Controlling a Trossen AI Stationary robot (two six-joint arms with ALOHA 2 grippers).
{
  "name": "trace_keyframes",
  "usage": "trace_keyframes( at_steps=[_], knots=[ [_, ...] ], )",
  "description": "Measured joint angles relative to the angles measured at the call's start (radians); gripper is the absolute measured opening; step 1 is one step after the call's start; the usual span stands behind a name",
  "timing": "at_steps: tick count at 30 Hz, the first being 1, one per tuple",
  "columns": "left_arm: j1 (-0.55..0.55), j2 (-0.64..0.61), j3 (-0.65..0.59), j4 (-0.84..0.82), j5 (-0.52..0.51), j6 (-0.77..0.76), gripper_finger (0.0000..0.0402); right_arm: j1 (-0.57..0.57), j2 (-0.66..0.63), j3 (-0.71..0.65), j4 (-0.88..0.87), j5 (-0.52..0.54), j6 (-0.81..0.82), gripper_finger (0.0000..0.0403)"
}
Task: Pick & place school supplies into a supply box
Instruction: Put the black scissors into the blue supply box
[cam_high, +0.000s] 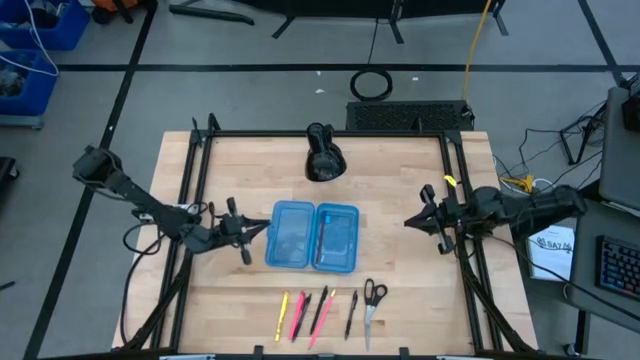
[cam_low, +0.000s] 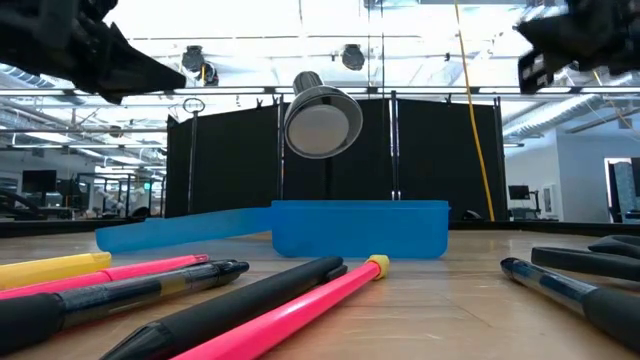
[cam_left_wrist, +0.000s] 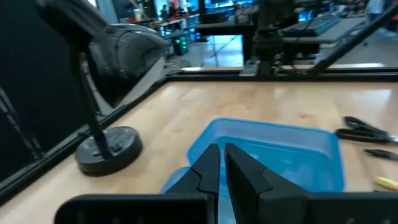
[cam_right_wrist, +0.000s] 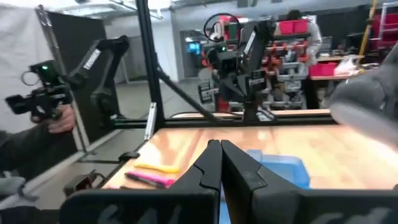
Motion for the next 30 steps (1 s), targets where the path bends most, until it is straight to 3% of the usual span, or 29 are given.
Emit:
trace_keyframes(
  at_steps=[6, 12, 16, 21, 30],
  knots=[
    [0.068, 0.000, 0.000, -0.008, 0.001, 0.000, 0.0030, 0.202, 0.388, 0.294, -0.190, 0.270, 0.000, 0.0000],
    [0.141, 0.000, 0.000, -0.003, 0.002, 0.056, 0.0030, 0.376, 0.767, 0.659, -0.510, 0.477, 0.214, 0.0000],
    [0.195, 0.000, 0.000, 0.013, 0.007, 0.094, 0.0030, 0.480, 0.982, 0.875, -0.658, 0.522, 0.392, 0.0000],
    [0.268, 0.000, 0.000, 0.022, 0.056, 0.030, 0.0031, 0.568, 1.189, 1.071, -0.751, 0.570, 0.629, 0.0000],
    [0.350, 0.000, 0.000, -0.007, 0.190, 0.061, 0.0031, 0.639, 1.367, 1.139, -0.803, 0.585, 1.303, 0.0000]
  ],
)
